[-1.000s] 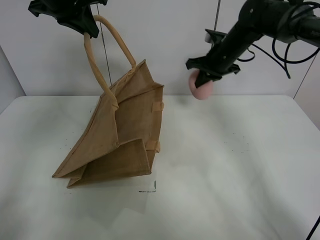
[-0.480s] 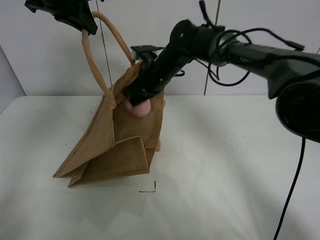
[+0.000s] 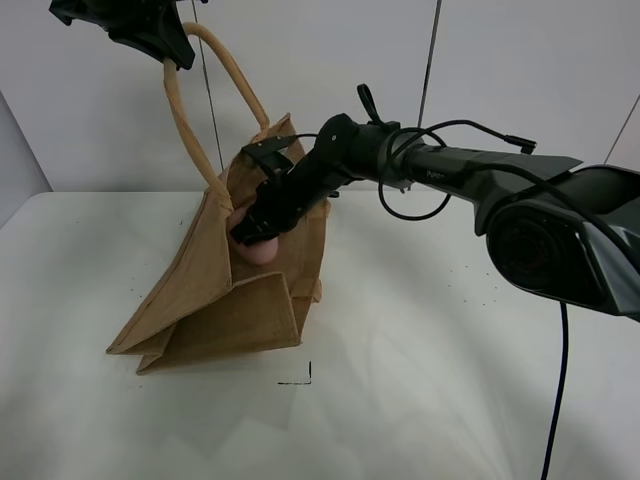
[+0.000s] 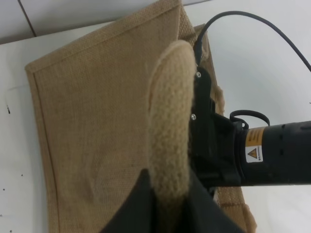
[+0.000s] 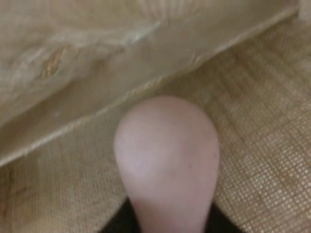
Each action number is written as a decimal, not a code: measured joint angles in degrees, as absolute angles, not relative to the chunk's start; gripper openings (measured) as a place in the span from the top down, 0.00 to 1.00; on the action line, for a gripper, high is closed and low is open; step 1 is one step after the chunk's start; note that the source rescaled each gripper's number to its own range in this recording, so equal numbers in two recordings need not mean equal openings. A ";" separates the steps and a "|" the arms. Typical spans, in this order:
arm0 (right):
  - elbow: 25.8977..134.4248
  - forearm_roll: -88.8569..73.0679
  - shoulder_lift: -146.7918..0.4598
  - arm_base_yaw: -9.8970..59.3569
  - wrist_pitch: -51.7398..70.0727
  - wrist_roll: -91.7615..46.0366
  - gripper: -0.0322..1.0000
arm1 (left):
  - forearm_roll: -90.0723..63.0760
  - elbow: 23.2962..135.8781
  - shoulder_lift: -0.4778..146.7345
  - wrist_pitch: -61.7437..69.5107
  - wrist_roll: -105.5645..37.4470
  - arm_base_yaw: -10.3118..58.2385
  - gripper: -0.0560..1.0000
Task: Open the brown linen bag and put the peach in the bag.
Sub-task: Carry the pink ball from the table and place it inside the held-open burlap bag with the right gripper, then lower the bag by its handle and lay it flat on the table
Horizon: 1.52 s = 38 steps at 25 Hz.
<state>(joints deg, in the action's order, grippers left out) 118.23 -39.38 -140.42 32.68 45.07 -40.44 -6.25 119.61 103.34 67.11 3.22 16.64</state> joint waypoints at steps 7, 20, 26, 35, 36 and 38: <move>118.23 -38.42 -139.91 32.68 45.77 -39.61 0.04 | -6.25 119.61 103.34 67.11 3.22 16.64 0.95; 118.41 -7.18 -127.98 26.59 67.52 -3.12 0.00 | -6.30 119.61 103.34 67.11 3.22 16.64 0.95; 118.41 -5.45 -128.17 18.70 67.95 -1.41 0.00 | -6.30 119.61 103.34 67.11 3.22 16.64 0.95; 118.41 -4.15 -128.17 1.69 69.53 -1.23 0.00 | -6.30 119.61 103.34 67.11 3.22 16.64 0.95; 118.41 -4.20 -128.17 0.45 69.53 -1.23 0.00 | -6.30 119.61 103.34 67.11 3.22 16.64 0.95; 118.41 -4.61 -128.21 -0.42 69.55 -1.23 0.00 | -6.30 119.61 103.34 67.11 3.22 16.64 0.95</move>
